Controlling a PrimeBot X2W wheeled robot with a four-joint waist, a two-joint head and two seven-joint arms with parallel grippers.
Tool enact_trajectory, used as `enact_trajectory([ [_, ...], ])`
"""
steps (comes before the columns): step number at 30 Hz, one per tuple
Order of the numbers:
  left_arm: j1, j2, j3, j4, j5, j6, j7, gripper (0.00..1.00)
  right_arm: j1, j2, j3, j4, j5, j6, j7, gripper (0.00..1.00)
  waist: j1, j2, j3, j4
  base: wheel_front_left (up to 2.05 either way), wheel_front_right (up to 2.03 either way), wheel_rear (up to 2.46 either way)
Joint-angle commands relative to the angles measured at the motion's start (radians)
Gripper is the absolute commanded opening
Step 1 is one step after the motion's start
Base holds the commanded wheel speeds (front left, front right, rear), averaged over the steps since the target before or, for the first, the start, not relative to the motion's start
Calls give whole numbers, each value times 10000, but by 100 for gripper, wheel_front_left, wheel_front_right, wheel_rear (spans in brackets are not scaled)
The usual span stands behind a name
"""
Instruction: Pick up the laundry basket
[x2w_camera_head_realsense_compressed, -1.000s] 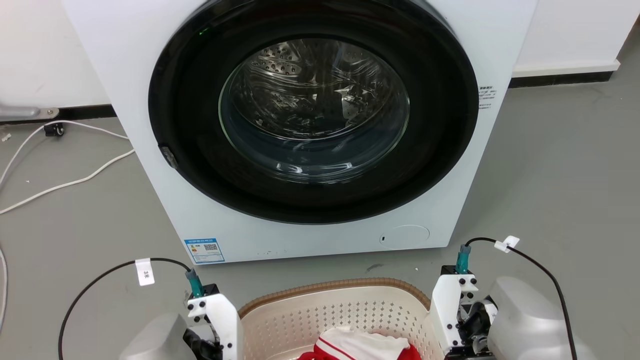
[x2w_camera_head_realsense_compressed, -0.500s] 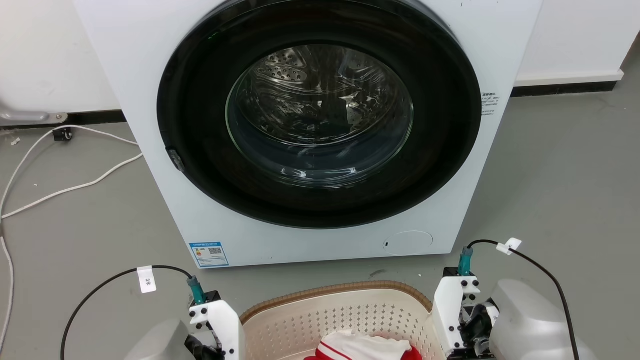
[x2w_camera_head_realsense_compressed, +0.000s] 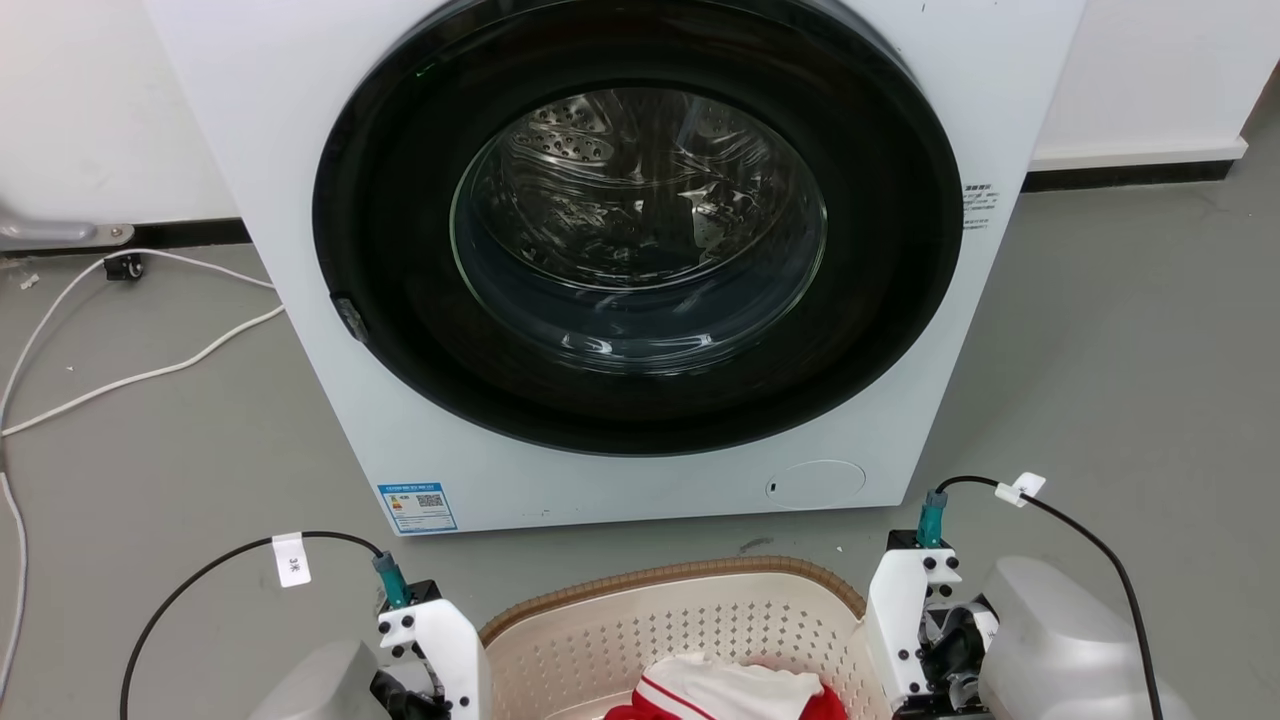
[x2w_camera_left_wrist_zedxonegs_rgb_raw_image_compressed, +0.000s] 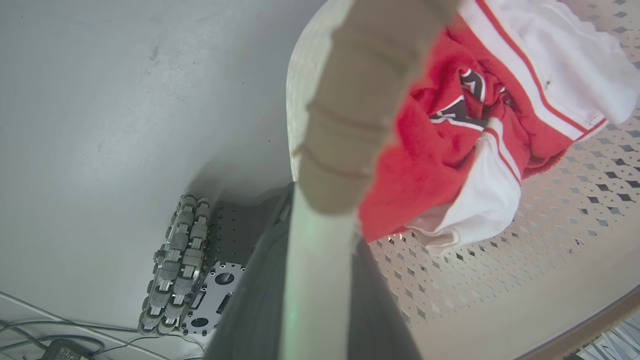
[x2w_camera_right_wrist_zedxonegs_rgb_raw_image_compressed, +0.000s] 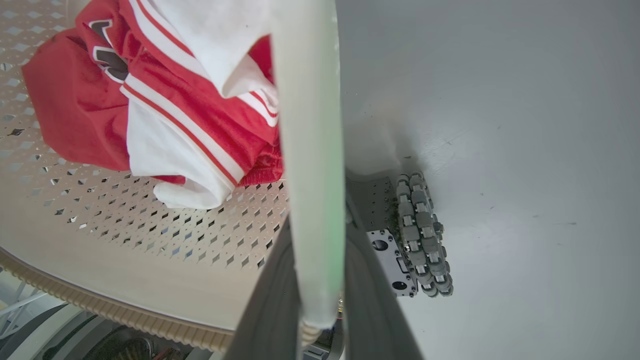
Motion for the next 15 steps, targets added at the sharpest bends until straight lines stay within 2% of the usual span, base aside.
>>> enact_trajectory([
  [1,-48,-53,1,-5,-45,-67,-60,0,-126,35,-56,-39,-18,0,-64,0,0,0,9,-1,0,0,0],
  [15,-141,30,-66,-2,-62,-82,-335,0,-267,35,49,-39,90,0,-261,0,0,0,34,8,0,0,0],
])
